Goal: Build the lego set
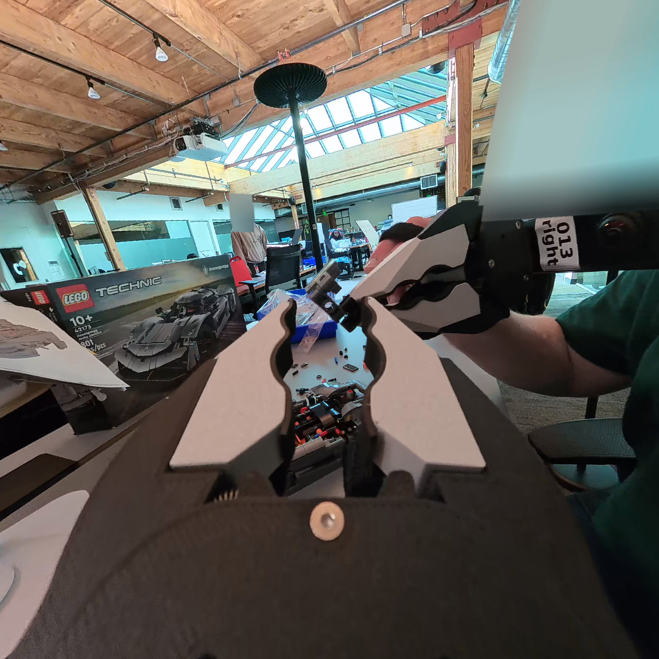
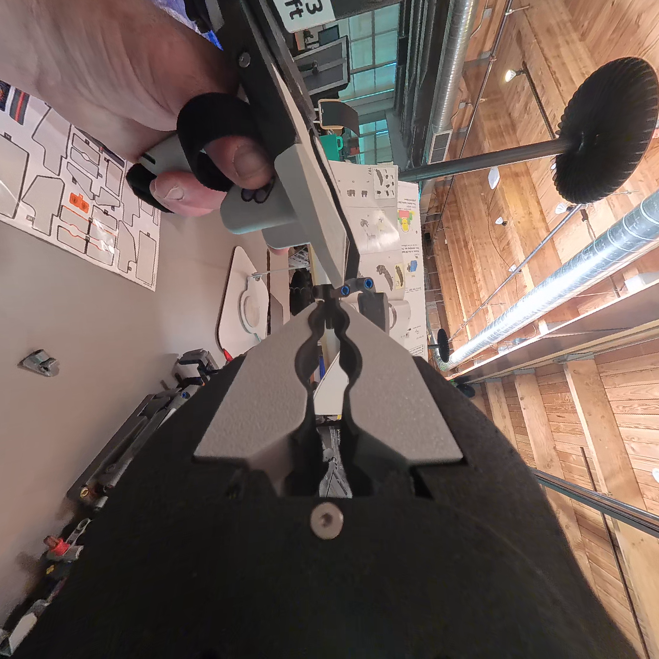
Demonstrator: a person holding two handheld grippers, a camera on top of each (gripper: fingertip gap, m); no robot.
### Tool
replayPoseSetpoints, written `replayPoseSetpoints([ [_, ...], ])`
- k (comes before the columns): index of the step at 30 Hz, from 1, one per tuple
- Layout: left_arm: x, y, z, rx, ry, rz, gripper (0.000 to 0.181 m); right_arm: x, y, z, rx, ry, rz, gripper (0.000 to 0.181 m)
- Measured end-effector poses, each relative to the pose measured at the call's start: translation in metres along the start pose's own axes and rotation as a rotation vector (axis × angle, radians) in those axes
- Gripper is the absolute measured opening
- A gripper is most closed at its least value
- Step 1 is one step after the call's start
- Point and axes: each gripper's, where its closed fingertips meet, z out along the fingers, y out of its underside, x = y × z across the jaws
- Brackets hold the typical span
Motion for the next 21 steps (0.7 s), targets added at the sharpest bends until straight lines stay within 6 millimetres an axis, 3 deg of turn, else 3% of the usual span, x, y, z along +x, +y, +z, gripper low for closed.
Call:
replayPoseSetpoints([
  [15, -0.003, 0.010, 0.004, -0.026, 0.050, -0.127, 0.041, -0.005, 0.007, -0.001, -0.016, -0.012, -0.011, 0.002],
  [21, -0.004, 0.004, 0.015, -0.049, 0.060, -0.133, 0.043, 0.003, 0.014, -0.006, -0.010, -0.001, 0.006, 0.002],
])
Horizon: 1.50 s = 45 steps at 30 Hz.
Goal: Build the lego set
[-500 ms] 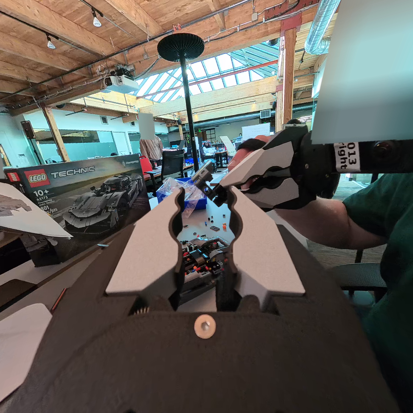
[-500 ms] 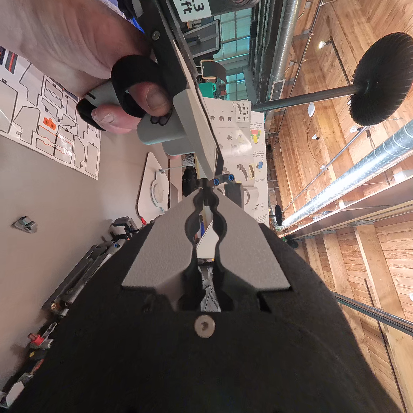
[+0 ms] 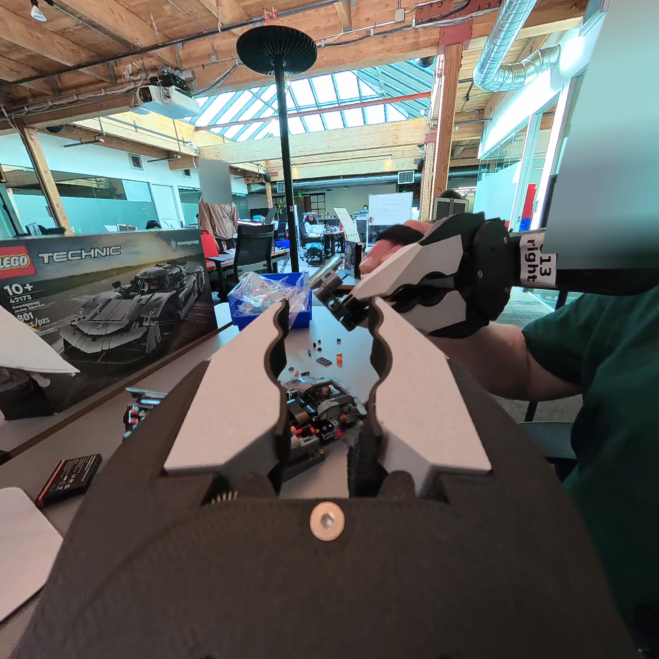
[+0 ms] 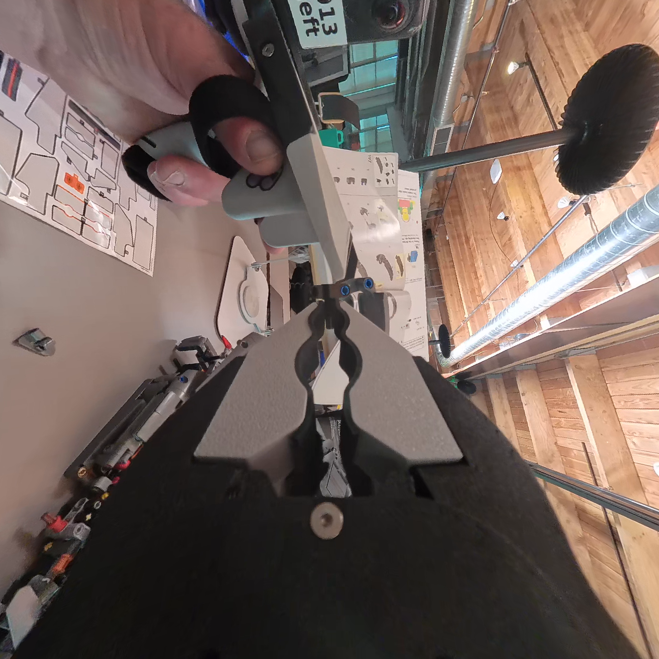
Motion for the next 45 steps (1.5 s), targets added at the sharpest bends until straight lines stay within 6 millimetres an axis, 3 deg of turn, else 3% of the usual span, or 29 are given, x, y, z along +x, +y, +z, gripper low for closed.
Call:
replayPoseSetpoints([
  [6, -0.017, -0.013, 0.023, -0.040, -0.045, 0.043, 0.042, 0.015, 0.029, -0.005, -0.010, 0.043, 0.065, 0.003],
  [11, -0.047, -0.019, 0.029, -0.005, -0.105, 0.062, 0.047, 0.032, 0.078, -0.024, -0.073, 0.099, 0.138, 0.002],
  [16, -0.065, 0.003, 0.030, 0.004, -0.151, 0.026, 0.048, 0.045, 0.117, -0.048, -0.089, 0.141, 0.235, 0.001],
  [20, -0.069, 0.021, 0.032, -0.071, -0.187, 0.076, 0.051, 0.043, 0.140, -0.058, -0.107, 0.134, 0.259, 0.001],
  [25, -0.088, 0.047, 0.027, -0.190, -0.279, 0.112, 0.054, 0.041, 0.174, -0.074, -0.150, 0.143, 0.301, 0.002],
  [29, -0.090, 0.054, 0.041, -0.201, -0.280, 0.097, 0.060, 0.029, 0.198, -0.075, -0.160, 0.117, 0.368, 0.001],
  [31, -0.083, 0.053, 0.058, -0.210, -0.258, 0.108, 0.065, 0.023, 0.201, -0.070, -0.170, 0.100, 0.365, 0.002],
  [35, -0.071, 0.048, 0.093, -0.217, -0.218, 0.151, 0.071, 0.014, 0.182, -0.061, -0.123, 0.070, 0.359, 0.001],
  [39, -0.057, 0.058, 0.122, -0.266, -0.161, 0.219, 0.072, 0.005, 0.170, -0.055, -0.074, 0.039, 0.391, 0.002],
  [45, -0.036, 0.068, 0.141, -0.193, -0.020, -0.031, 0.065, -0.001, 0.167, -0.050, -0.066, 0.042, 0.384, 0.002],
])
